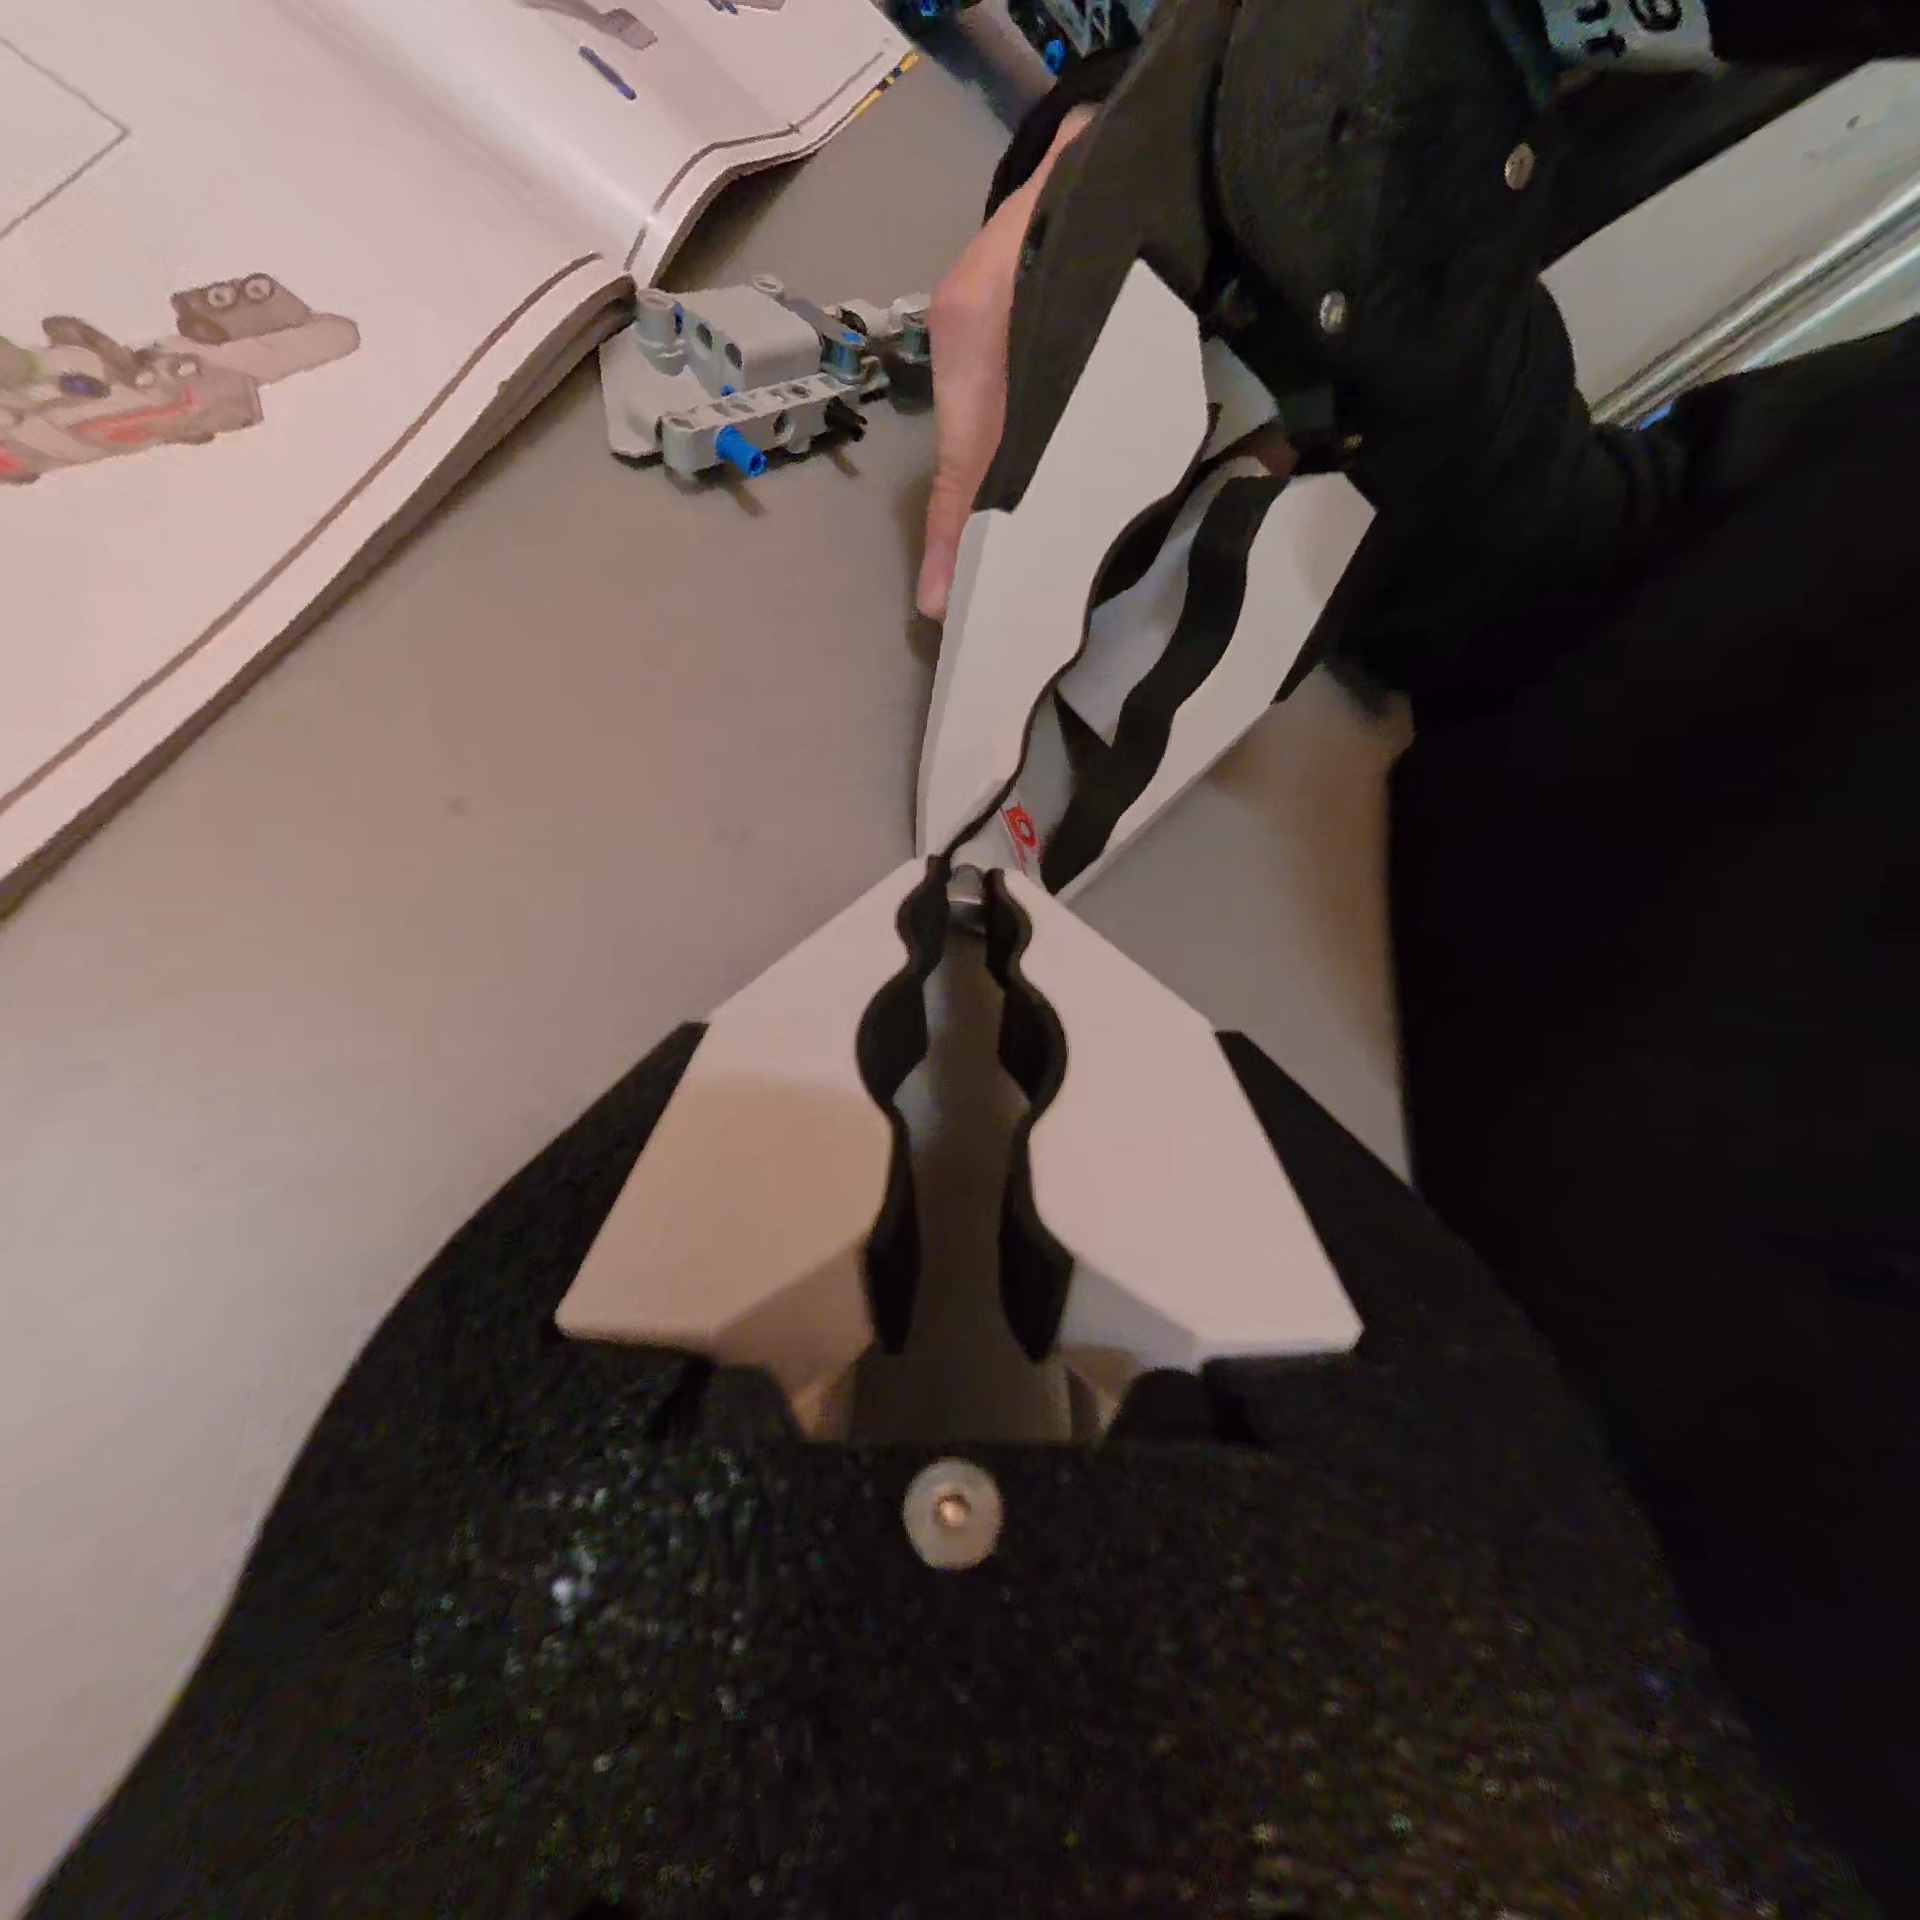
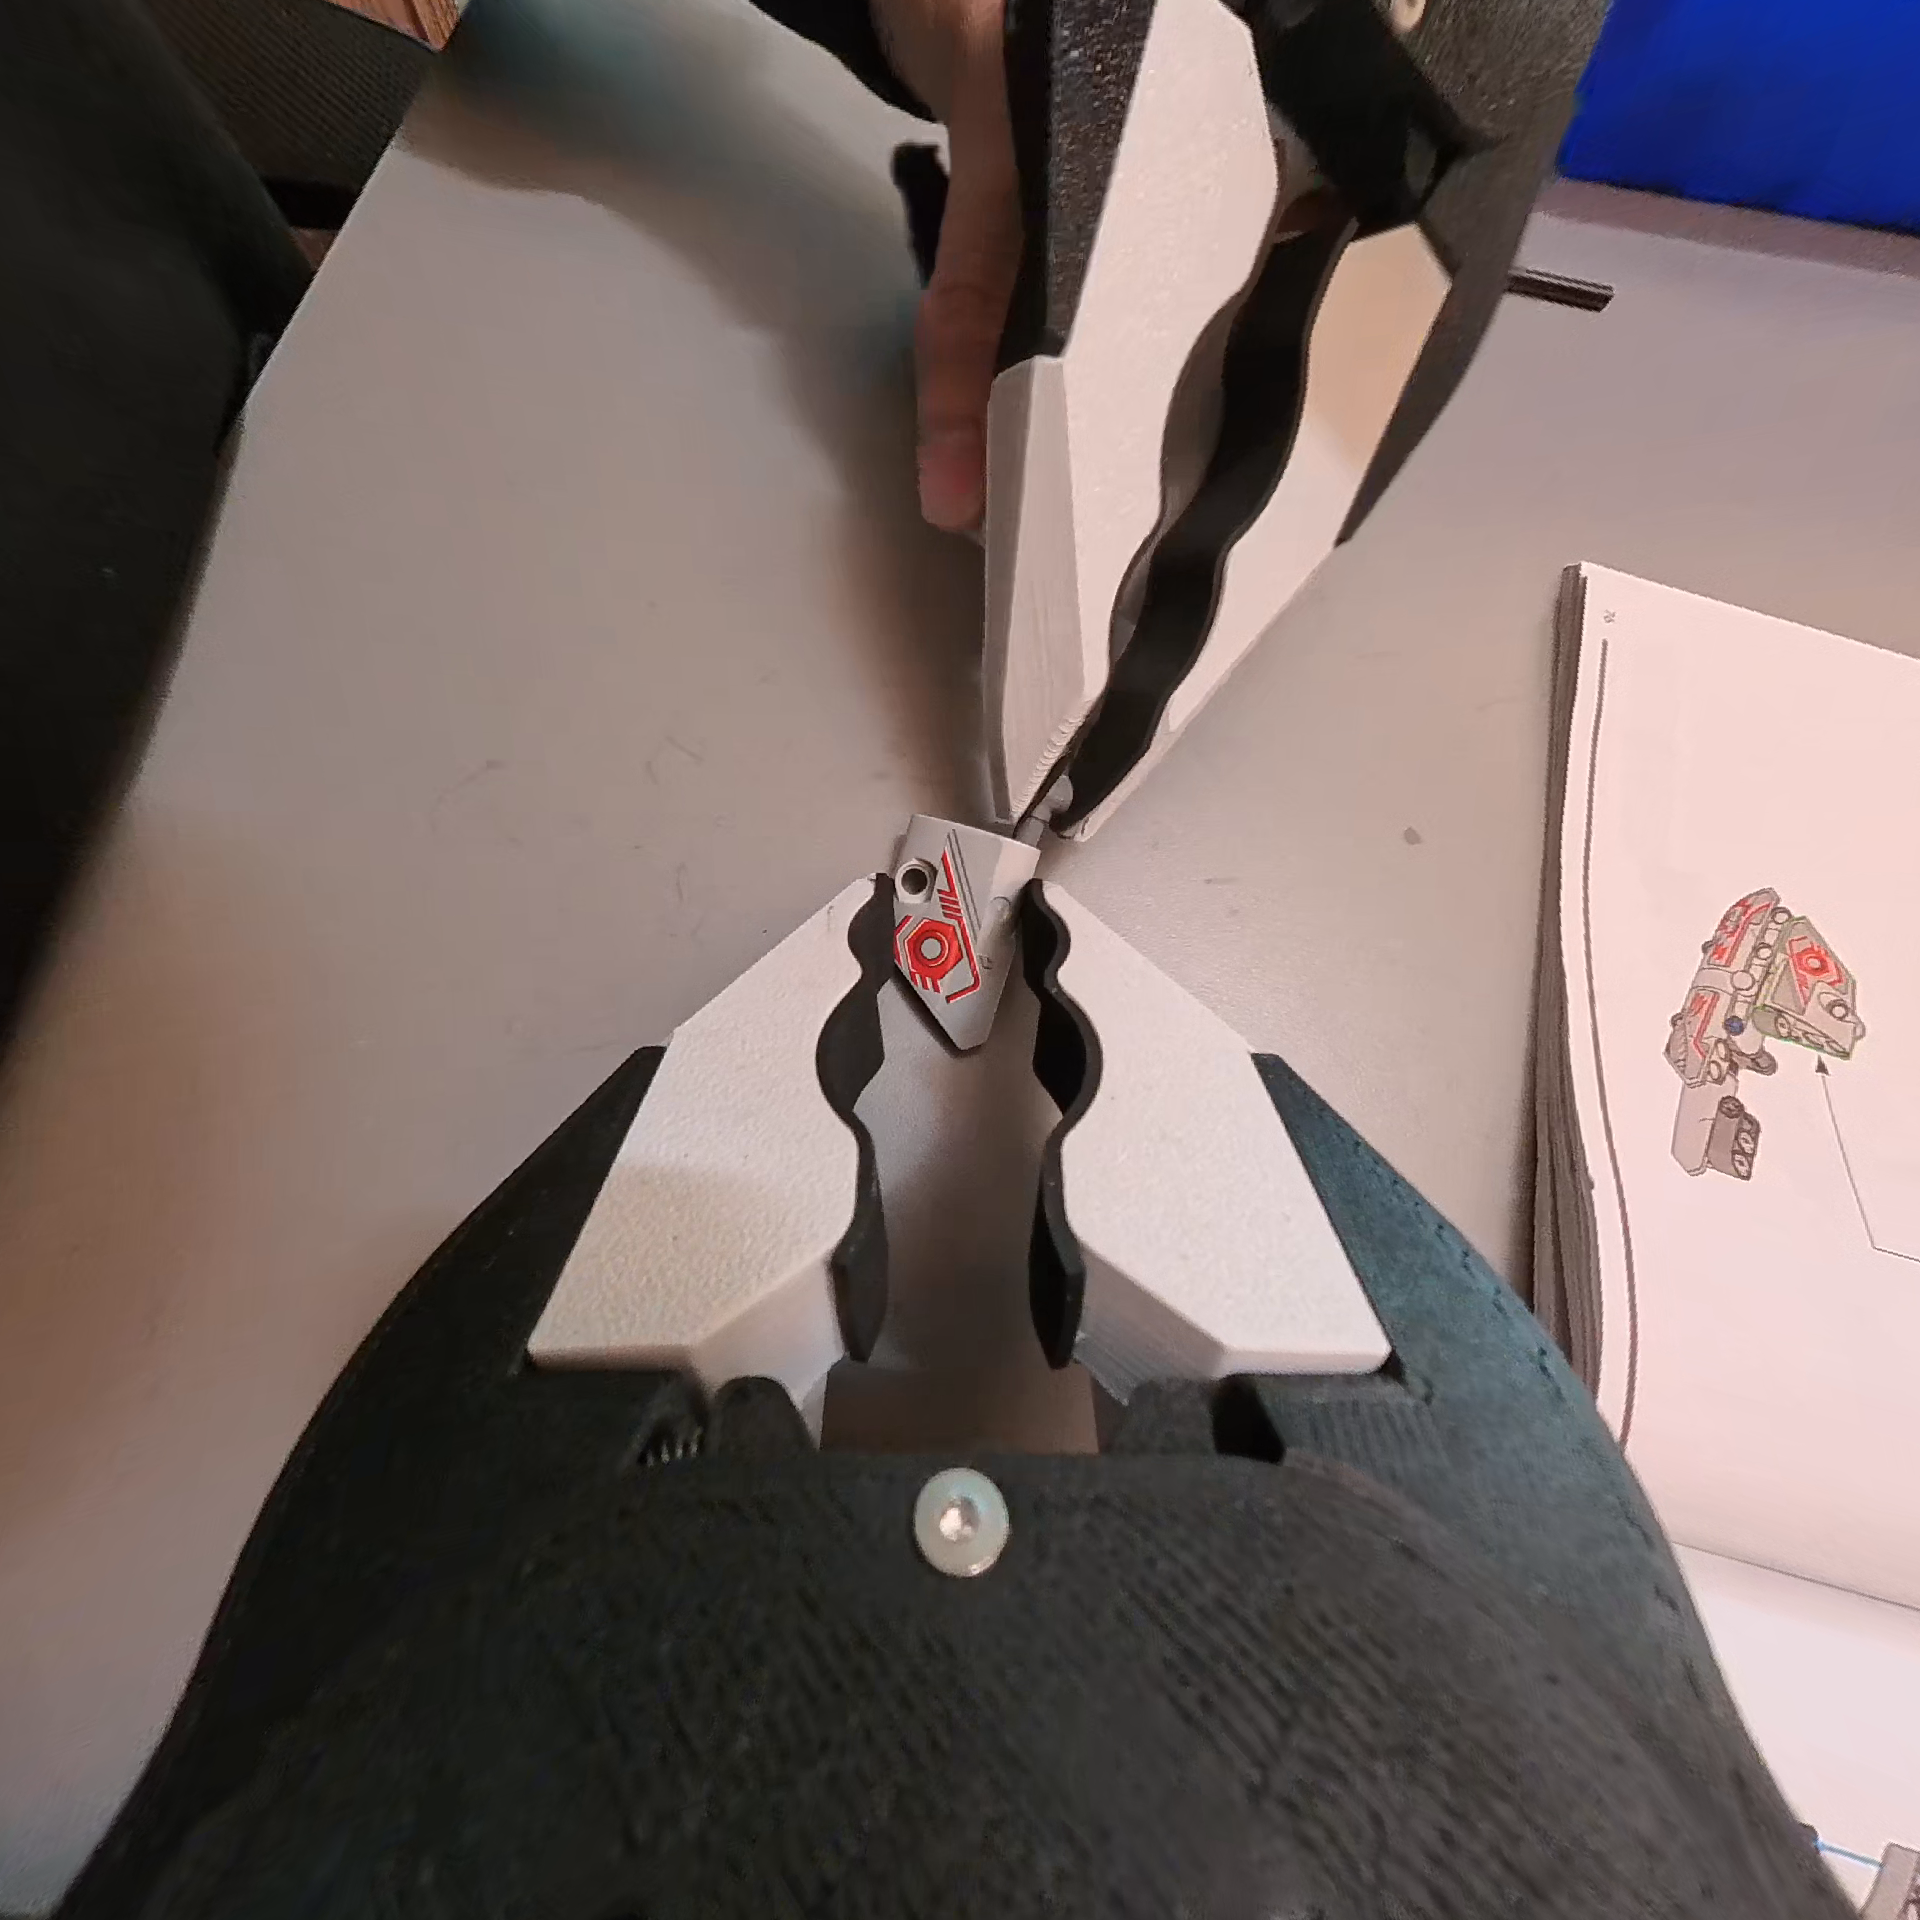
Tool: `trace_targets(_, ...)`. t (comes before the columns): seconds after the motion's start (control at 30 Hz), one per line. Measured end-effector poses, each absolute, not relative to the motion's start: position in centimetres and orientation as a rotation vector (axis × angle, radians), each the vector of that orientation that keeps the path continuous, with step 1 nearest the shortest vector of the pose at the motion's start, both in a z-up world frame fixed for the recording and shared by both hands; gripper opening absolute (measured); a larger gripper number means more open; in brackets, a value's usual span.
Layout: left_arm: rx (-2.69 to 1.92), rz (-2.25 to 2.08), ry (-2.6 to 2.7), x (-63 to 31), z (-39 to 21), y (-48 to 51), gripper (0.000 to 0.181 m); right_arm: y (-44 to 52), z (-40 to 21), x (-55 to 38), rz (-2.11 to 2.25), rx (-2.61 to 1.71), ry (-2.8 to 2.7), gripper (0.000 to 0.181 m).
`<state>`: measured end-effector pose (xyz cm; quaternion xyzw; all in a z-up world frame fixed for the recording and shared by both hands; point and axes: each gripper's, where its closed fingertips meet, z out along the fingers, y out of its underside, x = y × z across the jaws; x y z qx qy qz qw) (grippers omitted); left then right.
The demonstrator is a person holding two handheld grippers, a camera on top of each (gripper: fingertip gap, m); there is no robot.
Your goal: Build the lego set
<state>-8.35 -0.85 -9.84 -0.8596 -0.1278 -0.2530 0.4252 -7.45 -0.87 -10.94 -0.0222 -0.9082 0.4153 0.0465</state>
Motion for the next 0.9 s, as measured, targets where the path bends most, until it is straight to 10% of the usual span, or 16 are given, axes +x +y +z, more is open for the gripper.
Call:
trace_targets(0.03, -2.139, -0.65, -0.358, -8.3, -9.9, -0.9, 0.005, -0.9, -10.9, -7.4, 1.268, -0.068, -2.772, 0.023)
trace_targets(0.7, -2.089, -0.564, -0.433, -8.5, -9.4, -1.1, 0.004, -0.9, -10.9, -7.5, 1.27, -0.074, -2.762, 0.024)
trace_targets(0.9, -2.066, -0.45, -0.346, -8.5, -8.4, -0.9, 0.005, -0.3, -8.5, -7.5, 1.452, -0.111, -2.636, 0.055)
